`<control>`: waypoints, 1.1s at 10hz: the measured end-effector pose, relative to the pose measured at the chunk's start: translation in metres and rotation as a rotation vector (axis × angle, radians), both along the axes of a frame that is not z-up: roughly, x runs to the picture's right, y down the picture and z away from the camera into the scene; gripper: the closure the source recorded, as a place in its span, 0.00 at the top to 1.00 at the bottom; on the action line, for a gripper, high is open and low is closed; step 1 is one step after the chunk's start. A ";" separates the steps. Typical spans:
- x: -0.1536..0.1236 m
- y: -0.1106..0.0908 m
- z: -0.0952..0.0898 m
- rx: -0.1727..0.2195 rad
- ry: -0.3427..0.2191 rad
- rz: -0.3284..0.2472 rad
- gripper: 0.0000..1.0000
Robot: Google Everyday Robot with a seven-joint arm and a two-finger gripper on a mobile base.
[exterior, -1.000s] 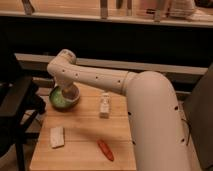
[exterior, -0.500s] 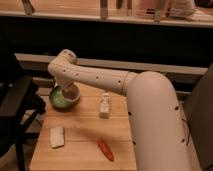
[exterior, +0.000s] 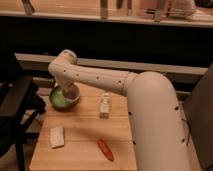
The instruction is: Place the ceramic cup in the ceramic bowl
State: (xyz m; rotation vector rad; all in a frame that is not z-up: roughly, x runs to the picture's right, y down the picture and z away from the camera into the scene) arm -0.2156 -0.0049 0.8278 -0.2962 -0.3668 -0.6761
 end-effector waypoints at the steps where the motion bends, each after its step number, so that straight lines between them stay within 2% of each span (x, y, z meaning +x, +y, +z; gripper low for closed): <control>1: 0.000 0.000 0.001 0.000 -0.001 0.001 0.16; 3: 0.000 0.000 0.001 0.001 -0.002 0.003 0.16; 5: 0.000 0.000 0.001 0.001 -0.003 0.005 0.10; 7: 0.000 -0.001 0.002 0.002 -0.005 0.006 0.16; 11: -0.001 -0.001 0.003 0.004 -0.009 0.009 0.17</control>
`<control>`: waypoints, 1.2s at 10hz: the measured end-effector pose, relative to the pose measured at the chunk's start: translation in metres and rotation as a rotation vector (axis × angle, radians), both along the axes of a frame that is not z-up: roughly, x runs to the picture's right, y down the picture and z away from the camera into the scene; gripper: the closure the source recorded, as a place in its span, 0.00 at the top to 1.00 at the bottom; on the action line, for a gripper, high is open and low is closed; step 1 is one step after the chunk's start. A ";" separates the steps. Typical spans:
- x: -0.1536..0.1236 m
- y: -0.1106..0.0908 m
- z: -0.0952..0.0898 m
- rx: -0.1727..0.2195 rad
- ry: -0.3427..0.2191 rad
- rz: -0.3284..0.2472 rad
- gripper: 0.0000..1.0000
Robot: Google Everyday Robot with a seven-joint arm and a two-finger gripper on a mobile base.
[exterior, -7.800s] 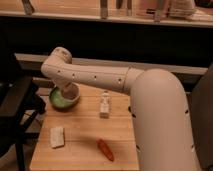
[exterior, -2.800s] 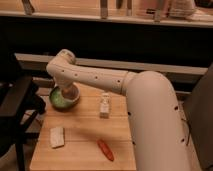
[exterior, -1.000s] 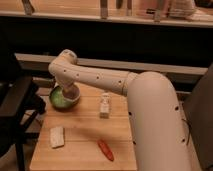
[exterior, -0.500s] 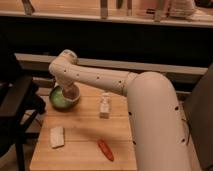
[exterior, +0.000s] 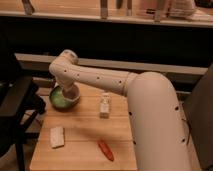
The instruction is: Place the ceramic cup in the ceramic bowl
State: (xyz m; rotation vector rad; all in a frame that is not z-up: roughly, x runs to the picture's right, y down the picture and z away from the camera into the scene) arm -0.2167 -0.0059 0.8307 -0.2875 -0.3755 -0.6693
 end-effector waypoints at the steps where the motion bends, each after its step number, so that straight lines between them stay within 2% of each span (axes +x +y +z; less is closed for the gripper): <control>1: 0.000 0.000 0.000 0.001 -0.001 0.001 0.17; 4: 0.000 -0.001 0.001 0.002 -0.004 0.003 0.17; 6: 0.000 -0.001 0.001 0.004 -0.005 0.004 0.23; 12: -0.001 -0.002 0.003 0.008 -0.012 0.007 0.23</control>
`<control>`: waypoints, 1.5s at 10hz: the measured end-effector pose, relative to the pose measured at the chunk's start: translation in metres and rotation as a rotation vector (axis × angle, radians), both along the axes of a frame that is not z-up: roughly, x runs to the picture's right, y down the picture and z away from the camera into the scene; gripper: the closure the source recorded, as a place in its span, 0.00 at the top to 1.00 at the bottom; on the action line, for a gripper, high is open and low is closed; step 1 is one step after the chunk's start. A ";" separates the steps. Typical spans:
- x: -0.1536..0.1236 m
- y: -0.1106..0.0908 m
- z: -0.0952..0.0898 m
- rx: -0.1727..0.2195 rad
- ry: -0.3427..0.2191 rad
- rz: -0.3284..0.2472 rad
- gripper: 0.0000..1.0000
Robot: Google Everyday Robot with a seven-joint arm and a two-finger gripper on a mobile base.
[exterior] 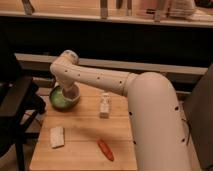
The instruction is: Place the ceramic cup in the ceramic bowl
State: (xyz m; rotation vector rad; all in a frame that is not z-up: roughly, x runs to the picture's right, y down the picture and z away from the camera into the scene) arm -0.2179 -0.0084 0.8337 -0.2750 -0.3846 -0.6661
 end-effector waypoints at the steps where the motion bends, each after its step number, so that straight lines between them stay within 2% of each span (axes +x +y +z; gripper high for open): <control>1: -0.001 0.000 0.000 0.001 -0.002 0.000 0.23; 3: -0.001 -0.001 0.001 0.002 -0.003 0.001 0.22; 4: -0.001 -0.001 0.001 0.004 -0.004 0.001 0.17; 5: -0.001 -0.001 0.001 0.004 -0.005 0.001 0.17; 8: -0.001 -0.002 0.002 0.007 -0.008 0.002 0.22; 15: -0.001 -0.003 0.003 0.012 -0.014 0.004 0.22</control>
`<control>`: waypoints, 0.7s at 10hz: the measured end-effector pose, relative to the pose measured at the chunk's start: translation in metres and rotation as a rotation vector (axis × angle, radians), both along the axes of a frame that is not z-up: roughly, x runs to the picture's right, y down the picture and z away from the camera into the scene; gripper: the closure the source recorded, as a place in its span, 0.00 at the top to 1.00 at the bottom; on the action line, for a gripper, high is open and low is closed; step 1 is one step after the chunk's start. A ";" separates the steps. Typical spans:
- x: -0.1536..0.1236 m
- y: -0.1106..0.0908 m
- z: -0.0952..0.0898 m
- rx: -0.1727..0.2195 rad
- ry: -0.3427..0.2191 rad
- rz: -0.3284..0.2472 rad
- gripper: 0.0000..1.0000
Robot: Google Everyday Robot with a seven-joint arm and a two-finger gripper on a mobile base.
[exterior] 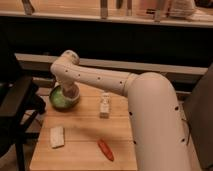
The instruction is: Place the ceramic cup in the ceramic bowl
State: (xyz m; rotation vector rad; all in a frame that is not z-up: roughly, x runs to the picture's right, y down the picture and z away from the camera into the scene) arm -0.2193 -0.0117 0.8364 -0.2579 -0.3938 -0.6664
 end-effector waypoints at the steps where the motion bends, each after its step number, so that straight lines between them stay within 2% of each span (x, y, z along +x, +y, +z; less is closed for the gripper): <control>1: 0.000 -0.001 0.000 0.001 -0.001 0.000 0.22; 6: 0.000 -0.002 0.000 0.006 -0.006 0.002 0.23; 7: 0.000 -0.002 0.001 0.008 -0.006 0.003 0.27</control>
